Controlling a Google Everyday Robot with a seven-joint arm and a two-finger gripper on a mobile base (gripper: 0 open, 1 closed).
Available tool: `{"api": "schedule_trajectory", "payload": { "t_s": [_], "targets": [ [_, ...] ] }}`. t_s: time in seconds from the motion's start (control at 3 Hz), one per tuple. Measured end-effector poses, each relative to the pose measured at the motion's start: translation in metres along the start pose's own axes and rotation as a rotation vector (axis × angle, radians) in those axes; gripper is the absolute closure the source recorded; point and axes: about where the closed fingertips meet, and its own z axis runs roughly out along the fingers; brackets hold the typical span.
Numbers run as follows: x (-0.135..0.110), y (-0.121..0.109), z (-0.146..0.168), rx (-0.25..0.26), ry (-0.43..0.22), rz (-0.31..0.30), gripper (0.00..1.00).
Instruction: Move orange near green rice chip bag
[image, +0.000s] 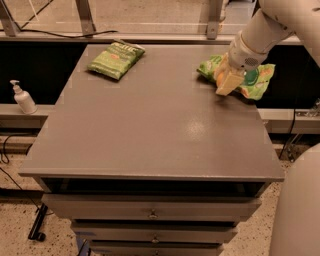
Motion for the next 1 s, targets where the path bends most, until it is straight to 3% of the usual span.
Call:
{"api": "schedule_trajectory", "payload": {
  "t_s": [0.33, 1.0],
  "targets": [
    [-0.0048, -0.0038, -0.0001, 0.007, -0.007, -0.003, 0.82],
    [-0.0141, -0.0085, 0.0013, -0.001, -0.010, -0.019, 0.37]
  ]
}}
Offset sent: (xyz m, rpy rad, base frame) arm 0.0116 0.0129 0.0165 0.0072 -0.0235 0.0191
